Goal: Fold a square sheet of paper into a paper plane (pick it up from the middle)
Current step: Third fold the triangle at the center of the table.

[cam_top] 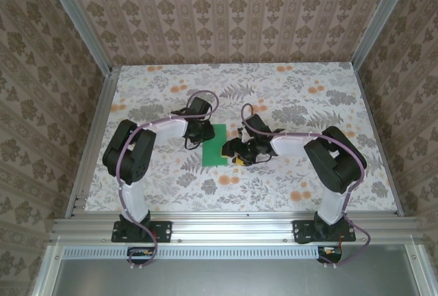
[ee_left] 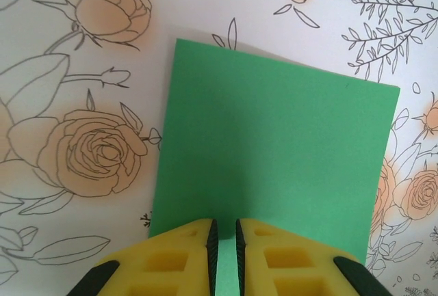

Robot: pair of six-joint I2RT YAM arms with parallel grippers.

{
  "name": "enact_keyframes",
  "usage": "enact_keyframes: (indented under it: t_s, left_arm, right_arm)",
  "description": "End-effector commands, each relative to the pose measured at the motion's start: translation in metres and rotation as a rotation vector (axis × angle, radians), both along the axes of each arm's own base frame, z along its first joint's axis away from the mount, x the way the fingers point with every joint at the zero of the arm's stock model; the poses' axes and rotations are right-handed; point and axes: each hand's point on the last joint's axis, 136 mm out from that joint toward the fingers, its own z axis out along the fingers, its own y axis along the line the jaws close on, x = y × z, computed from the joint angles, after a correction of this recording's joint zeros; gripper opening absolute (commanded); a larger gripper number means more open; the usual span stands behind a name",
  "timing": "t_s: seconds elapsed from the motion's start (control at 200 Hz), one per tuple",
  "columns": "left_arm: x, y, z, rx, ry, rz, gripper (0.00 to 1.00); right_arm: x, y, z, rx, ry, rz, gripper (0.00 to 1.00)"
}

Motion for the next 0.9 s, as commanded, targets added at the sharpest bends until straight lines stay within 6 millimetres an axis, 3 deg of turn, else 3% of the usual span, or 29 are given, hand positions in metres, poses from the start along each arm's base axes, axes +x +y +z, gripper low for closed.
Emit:
enact_keyframes:
  t_s: [0.0, 0.14, 0.335, 0.55, 0.735, 0.895]
  left_arm:
    - [-0.01, 0.012, -0.016, 0.036, 0.063, 0.028, 0.19]
    - [-0.013, 0.014, -0.019, 0.034, 0.077, 0.04, 0.19]
    - [-0.016, 0.015, -0.02, 0.034, 0.082, 0.05, 0.19]
    - [-0.018, 0.016, -0.015, 0.025, 0.073, 0.054, 0.18]
    - [-0.019, 0.013, -0.001, -0.011, 0.046, 0.048, 0.19]
    - [-0.019, 0.0, 0.031, -0.109, -0.021, 0.013, 0.23]
  right_arm:
    - [-0.003, 0.014, -0.001, 0.019, 0.029, 0.007, 0.6]
    - [-0.009, 0.02, -0.001, 0.045, 0.045, 0.005, 0.58]
    - [-0.015, 0.018, 0.007, 0.075, 0.043, -0.017, 0.48]
    - [-0.009, 0.012, 0.011, 0.077, 0.004, -0.065, 0.23]
    - [-0.007, 0.008, 0.007, 0.044, 0.019, -0.067, 0.03]
    - [-0.015, 0.001, 0.005, -0.006, 0.033, 0.019, 0.0]
